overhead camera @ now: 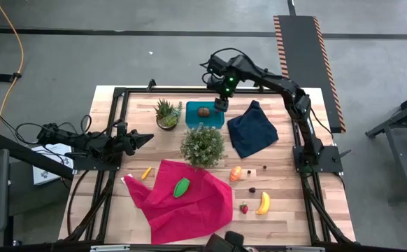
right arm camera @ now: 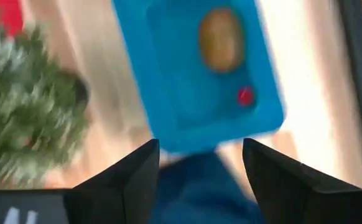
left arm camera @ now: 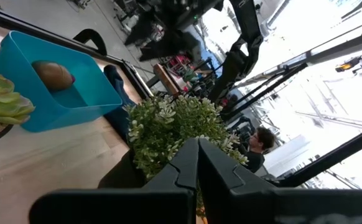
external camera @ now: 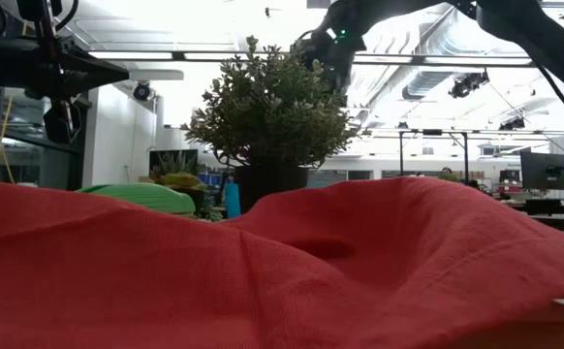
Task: Pick and placing Produce into tupperware
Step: Put the yellow banana into the blue bin
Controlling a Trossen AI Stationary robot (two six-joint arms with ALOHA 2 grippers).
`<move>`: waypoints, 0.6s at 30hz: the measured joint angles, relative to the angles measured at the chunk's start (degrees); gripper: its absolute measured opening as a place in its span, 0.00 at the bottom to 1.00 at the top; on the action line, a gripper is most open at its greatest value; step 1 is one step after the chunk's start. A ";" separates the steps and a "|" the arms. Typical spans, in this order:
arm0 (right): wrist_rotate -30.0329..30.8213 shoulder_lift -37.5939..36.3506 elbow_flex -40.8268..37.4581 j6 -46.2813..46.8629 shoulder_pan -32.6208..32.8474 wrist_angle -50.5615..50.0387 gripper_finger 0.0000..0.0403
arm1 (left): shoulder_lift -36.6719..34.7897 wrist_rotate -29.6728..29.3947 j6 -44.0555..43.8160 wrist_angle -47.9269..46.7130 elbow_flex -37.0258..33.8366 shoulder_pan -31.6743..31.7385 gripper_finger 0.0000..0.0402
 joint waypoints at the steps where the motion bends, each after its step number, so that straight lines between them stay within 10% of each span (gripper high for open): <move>1: 0.01 0.00 0.00 0.02 0.00 -2.09 0.54 | 0.00 0.01 0.00 0.01 0.00 0.01 0.00; 18: 6.90 -3.75 0.09 4.35 2.95 -10.24 0.47 | -0.02 1.57 -0.21 0.00 0.00 0.01 0.00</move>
